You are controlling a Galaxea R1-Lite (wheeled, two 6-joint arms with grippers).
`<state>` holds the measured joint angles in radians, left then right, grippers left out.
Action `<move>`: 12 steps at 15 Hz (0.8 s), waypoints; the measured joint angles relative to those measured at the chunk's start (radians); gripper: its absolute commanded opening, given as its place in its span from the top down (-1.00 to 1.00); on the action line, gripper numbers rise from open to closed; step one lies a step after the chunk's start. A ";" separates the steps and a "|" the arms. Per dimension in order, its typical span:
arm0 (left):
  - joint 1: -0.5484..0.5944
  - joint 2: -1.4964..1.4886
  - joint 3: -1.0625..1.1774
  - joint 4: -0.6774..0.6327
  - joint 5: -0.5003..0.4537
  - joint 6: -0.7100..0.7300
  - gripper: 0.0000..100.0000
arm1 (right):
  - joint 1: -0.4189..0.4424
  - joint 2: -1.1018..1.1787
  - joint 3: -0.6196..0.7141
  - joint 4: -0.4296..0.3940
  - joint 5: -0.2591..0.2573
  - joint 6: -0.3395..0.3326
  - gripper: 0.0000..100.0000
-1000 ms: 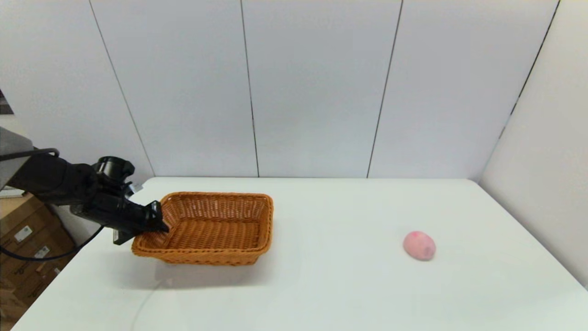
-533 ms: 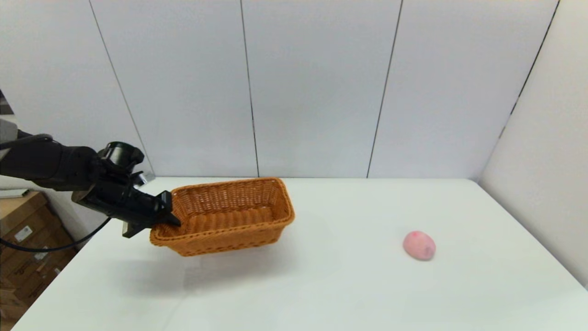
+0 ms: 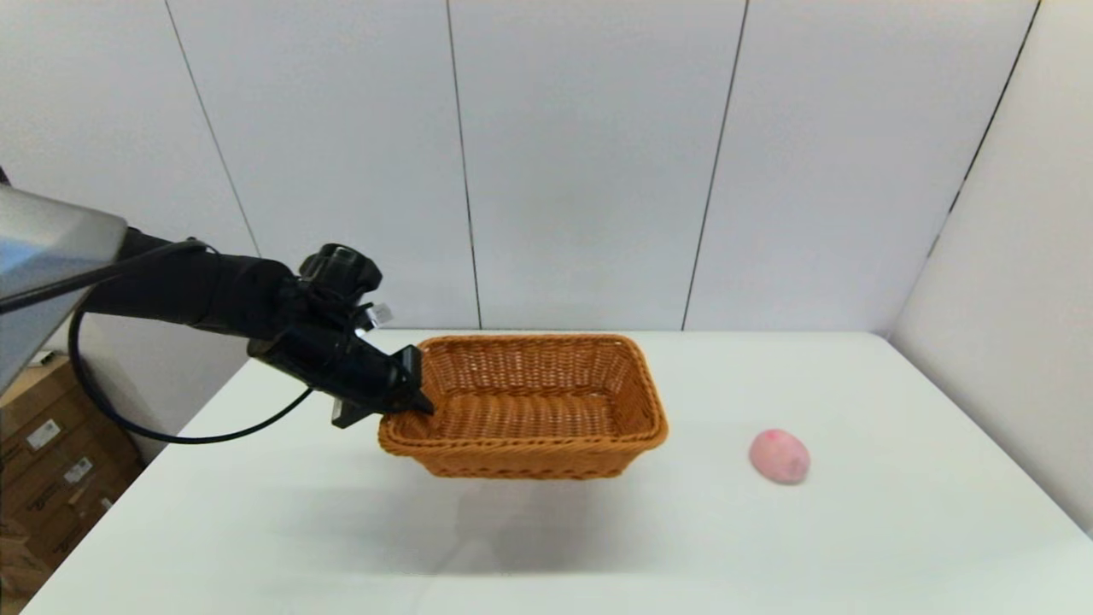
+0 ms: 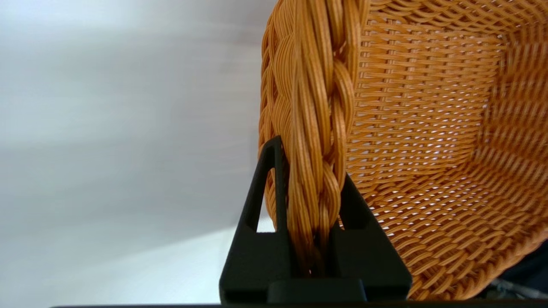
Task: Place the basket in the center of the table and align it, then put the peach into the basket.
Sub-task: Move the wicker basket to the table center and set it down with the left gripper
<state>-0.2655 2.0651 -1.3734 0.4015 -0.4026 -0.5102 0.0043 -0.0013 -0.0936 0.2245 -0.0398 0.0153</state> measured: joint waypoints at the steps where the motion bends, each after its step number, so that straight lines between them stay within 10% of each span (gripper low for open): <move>1: -0.026 0.015 -0.012 0.000 0.000 -0.004 1.00 | 0.000 0.000 0.000 0.000 0.000 0.000 -1.00; 7: -0.119 0.117 -0.036 -0.002 0.052 -0.025 1.00 | 0.000 0.000 0.000 0.000 0.001 0.000 -1.00; 8: -0.123 0.129 -0.037 -0.002 0.053 -0.026 -1.00 | 0.000 0.000 0.000 0.000 0.001 0.000 -1.00; 12: -0.140 0.155 -0.040 -0.006 0.095 -0.025 -1.00 | 0.000 0.000 0.000 0.000 0.000 0.000 -1.00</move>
<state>-0.4060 2.2198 -1.4130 0.3957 -0.3079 -0.5353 0.0043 -0.0013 -0.0936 0.2240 -0.0394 0.0153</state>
